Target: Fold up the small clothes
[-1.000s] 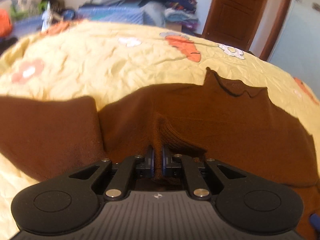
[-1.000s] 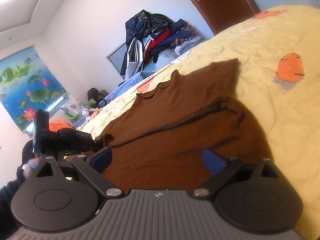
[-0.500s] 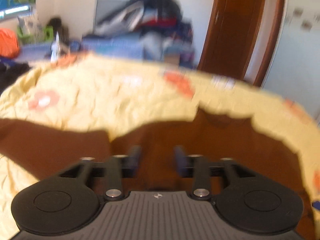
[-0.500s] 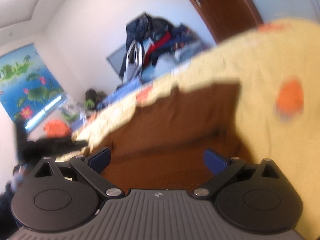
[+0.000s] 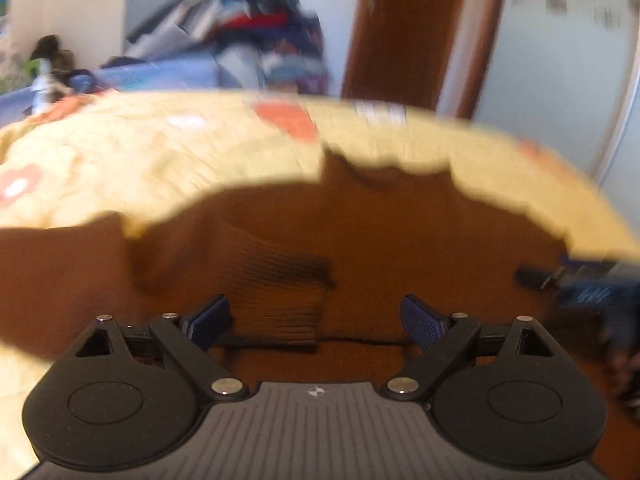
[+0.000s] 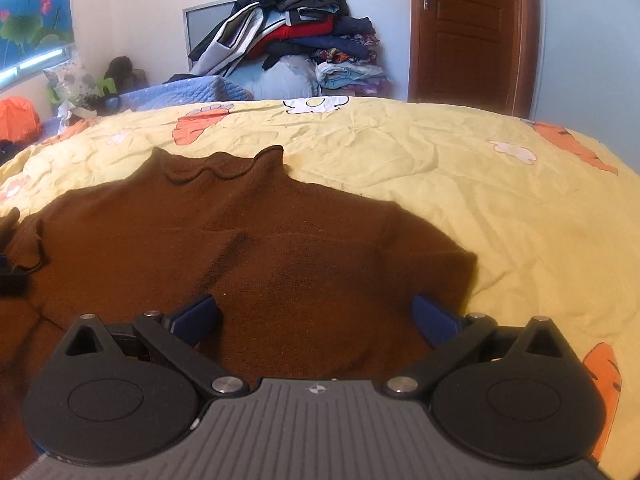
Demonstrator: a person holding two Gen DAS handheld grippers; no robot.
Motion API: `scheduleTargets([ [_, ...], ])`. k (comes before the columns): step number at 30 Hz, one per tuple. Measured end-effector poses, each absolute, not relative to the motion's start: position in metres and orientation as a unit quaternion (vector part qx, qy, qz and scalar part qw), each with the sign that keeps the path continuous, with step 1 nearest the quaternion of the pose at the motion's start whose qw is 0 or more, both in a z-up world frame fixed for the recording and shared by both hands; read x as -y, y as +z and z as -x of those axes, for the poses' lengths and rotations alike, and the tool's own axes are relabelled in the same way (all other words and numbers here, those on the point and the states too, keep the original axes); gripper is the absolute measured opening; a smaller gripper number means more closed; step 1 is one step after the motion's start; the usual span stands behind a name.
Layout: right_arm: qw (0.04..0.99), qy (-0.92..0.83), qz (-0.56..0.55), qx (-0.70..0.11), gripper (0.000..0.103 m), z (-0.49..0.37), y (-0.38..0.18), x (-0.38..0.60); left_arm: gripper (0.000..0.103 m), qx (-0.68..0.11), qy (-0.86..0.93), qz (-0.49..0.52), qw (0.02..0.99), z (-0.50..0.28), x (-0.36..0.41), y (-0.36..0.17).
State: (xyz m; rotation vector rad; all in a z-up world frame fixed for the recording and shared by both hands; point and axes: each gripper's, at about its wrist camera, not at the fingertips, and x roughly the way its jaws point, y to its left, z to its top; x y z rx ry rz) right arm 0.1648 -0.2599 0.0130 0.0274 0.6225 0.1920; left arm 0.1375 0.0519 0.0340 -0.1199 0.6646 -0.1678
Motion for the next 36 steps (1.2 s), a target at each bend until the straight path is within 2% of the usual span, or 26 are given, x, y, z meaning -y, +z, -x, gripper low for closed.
scheduleTargets([
  [3, 0.948, 0.096, -0.017, -0.304, 0.103, -0.164, 0.014, 0.261, 0.094, -0.276, -0.032, 0.134, 0.951, -0.103, -0.116, 0.054],
  [6, 0.948, 0.098, -0.021, -0.301, 0.103, -0.164, 0.016, 0.264, 0.094, -0.246, 0.056, 0.253, 0.934, -0.081, -0.209, 0.055],
  [11, 0.949, 0.096, -0.024, -0.299, 0.103, -0.165, 0.018, 0.263, 0.093, -0.215, 0.203, 0.44, 0.848, -0.067, -0.362, 0.028],
  [14, 0.95, 0.094, -0.025, -0.298, 0.103, -0.164, 0.018, 0.263, 0.093, -0.2, 0.222, 0.511, 0.806, -0.068, -0.41, 0.01],
  [16, 0.95, 0.093, -0.025, -0.298, 0.103, -0.164, 0.017, 0.263, 0.088, -0.191, 0.226, 0.526, 0.797, -0.077, -0.424, 0.005],
  [17, 0.95, 0.093, -0.024, -0.298, 0.103, -0.164, 0.017, 0.262, 0.073, -0.19, 0.222, 0.53, 0.796, -0.085, -0.425, 0.004],
  [18, 0.95, 0.093, -0.024, -0.298, 0.103, -0.164, 0.017, 0.262, 0.06, -0.195, 0.221, 0.532, 0.794, -0.094, -0.426, 0.003],
  [19, 0.95, 0.093, -0.024, -0.298, 0.103, -0.164, 0.017, 0.263, 0.055, -0.201, 0.221, 0.53, 0.794, -0.101, -0.426, 0.002],
  [21, 0.95, 0.093, -0.026, -0.297, 0.103, -0.164, 0.017, 0.263, 0.029, -0.221, 0.235, 0.513, 0.795, -0.11, -0.428, -0.001],
  [22, 0.95, 0.094, -0.028, -0.297, 0.103, -0.164, 0.017, 0.264, 0.025, -0.23, 0.242, 0.502, 0.798, -0.116, -0.429, -0.001],
  [23, 0.95, 0.094, -0.031, -0.296, 0.103, -0.165, 0.017, 0.265, 0.015, -0.235, 0.25, 0.489, 0.802, -0.122, -0.429, -0.001],
  [24, 0.95, 0.095, -0.035, -0.295, 0.103, -0.165, 0.017, 0.266, 0.009, -0.239, 0.259, 0.476, 0.806, -0.124, -0.428, 0.001],
  [30, 0.95, 0.095, -0.041, -0.293, 0.103, -0.165, 0.017, 0.266, 0.005, -0.222, 0.264, 0.345, 0.873, -0.132, -0.372, 0.056],
  [33, 0.95, 0.094, -0.043, -0.293, 0.103, -0.165, 0.017, 0.266, 0.005, -0.209, 0.189, 0.254, 0.925, -0.145, -0.288, 0.094],
  [36, 0.95, 0.096, -0.049, -0.292, 0.103, -0.164, 0.017, 0.268, 0.006, -0.217, 0.016, 0.169, 0.961, -0.152, -0.173, 0.113],
])
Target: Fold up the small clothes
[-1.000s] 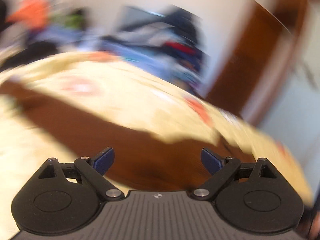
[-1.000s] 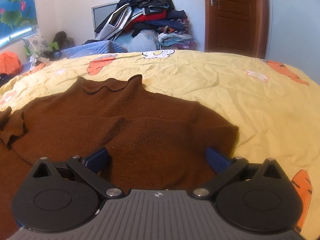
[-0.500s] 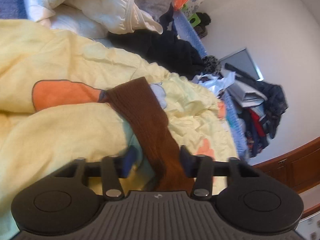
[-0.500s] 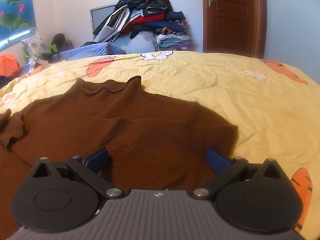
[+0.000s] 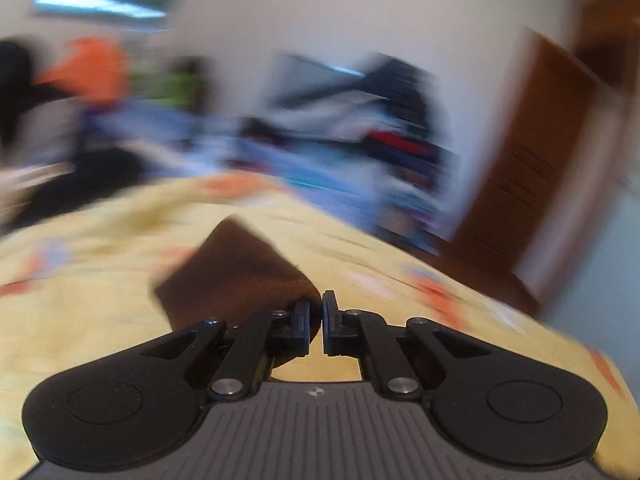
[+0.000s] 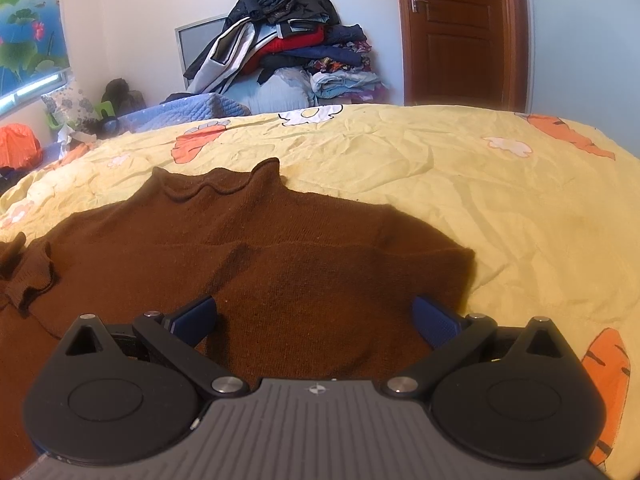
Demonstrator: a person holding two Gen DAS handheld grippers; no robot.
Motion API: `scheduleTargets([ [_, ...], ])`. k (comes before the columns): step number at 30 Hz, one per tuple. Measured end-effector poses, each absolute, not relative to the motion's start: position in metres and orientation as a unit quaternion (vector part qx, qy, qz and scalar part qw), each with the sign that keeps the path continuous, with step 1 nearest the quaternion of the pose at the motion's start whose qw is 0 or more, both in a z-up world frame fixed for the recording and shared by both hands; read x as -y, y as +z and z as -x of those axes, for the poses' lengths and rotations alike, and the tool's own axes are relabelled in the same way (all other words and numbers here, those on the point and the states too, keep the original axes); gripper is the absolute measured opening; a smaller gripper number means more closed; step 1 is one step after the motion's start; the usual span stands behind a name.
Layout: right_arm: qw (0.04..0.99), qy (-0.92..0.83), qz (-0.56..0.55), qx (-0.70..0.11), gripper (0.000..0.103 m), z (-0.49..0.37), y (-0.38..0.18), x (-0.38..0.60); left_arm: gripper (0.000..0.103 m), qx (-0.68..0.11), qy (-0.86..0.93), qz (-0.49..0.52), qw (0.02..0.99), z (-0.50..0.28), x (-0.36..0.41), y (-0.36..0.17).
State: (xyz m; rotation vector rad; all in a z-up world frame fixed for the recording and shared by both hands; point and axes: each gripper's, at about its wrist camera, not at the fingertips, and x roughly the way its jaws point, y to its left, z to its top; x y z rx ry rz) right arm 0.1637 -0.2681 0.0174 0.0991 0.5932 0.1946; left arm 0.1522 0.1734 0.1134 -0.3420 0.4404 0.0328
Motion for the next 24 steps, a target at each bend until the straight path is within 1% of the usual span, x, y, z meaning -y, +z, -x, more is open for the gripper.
scheduleTargets([
  [1, 0.95, 0.097, -0.051, -0.291, 0.103, -0.163, 0.017, 0.269, 0.007, -0.241, -0.065, 0.147, 0.957, -0.153, -0.135, 0.113],
  [2, 0.95, 0.098, -0.055, -0.29, 0.103, -0.163, 0.017, 0.271, 0.013, -0.272, -0.149, 0.122, 0.943, -0.154, -0.1, 0.11],
  [4, 0.95, 0.099, -0.063, -0.288, 0.103, -0.162, 0.018, 0.274, 0.019, -0.317, -0.231, 0.065, 0.918, -0.145, -0.043, 0.1],
  [5, 0.95, 0.101, -0.069, -0.287, 0.103, -0.161, 0.018, 0.276, 0.028, -0.321, -0.232, 0.038, 0.917, -0.136, -0.025, 0.093],
  [6, 0.95, 0.103, -0.074, -0.286, 0.103, -0.16, 0.018, 0.277, 0.047, -0.315, -0.222, 0.018, 0.923, -0.126, -0.014, 0.085],
  [7, 0.95, 0.105, -0.08, -0.285, 0.103, -0.16, 0.018, 0.279, 0.062, -0.307, -0.203, 0.006, 0.93, -0.116, -0.008, 0.076],
  [8, 0.949, 0.107, -0.086, -0.283, 0.103, -0.16, 0.018, 0.281, 0.089, -0.298, -0.183, 0.002, 0.937, -0.107, -0.008, 0.066],
  [9, 0.949, 0.109, -0.093, -0.282, 0.103, -0.159, 0.018, 0.283, 0.093, -0.286, -0.165, 0.004, 0.944, -0.097, -0.009, 0.056],
  [11, 0.948, 0.114, -0.106, -0.279, 0.103, -0.159, 0.019, 0.286, 0.094, -0.286, -0.152, 0.017, 0.946, -0.086, -0.018, 0.036],
  [13, 0.944, 0.122, -0.125, -0.279, 0.103, -0.158, 0.02, 0.292, 0.093, -0.306, -0.133, 0.015, 0.943, -0.081, -0.024, 0.018],
  [15, 0.933, 0.135, -0.171, -0.288, 0.103, -0.158, 0.024, 0.306, 0.093, -0.328, -0.12, 0.009, 0.937, -0.079, -0.03, 0.002],
  [16, 0.921, 0.137, -0.212, -0.296, 0.103, -0.158, 0.028, 0.315, 0.093, -0.335, -0.12, 0.02, 0.934, -0.081, -0.034, 0.003],
  [18, 0.882, 0.148, -0.318, -0.314, 0.103, -0.157, 0.033, 0.337, 0.093, -0.314, -0.11, 0.051, 0.942, -0.077, -0.042, 0.004],
  [20, 0.831, 0.164, -0.419, -0.326, 0.103, -0.158, 0.029, 0.351, 0.093, -0.325, -0.108, 0.058, 0.938, -0.078, -0.044, 0.001],
  [21, 0.812, 0.171, -0.448, -0.333, 0.103, -0.159, 0.027, 0.352, 0.093, -0.325, -0.108, 0.058, 0.938, -0.079, -0.045, 0.0],
  [22, 0.799, 0.177, -0.461, -0.344, 0.103, -0.16, 0.026, 0.35, 0.093, -0.322, -0.109, 0.058, 0.939, -0.076, -0.042, 0.003],
  [24, 0.796, 0.17, -0.448, -0.37, 0.1, -0.164, 0.027, 0.34, 0.094, -0.323, -0.109, 0.054, 0.939, -0.076, -0.04, 0.002],
])
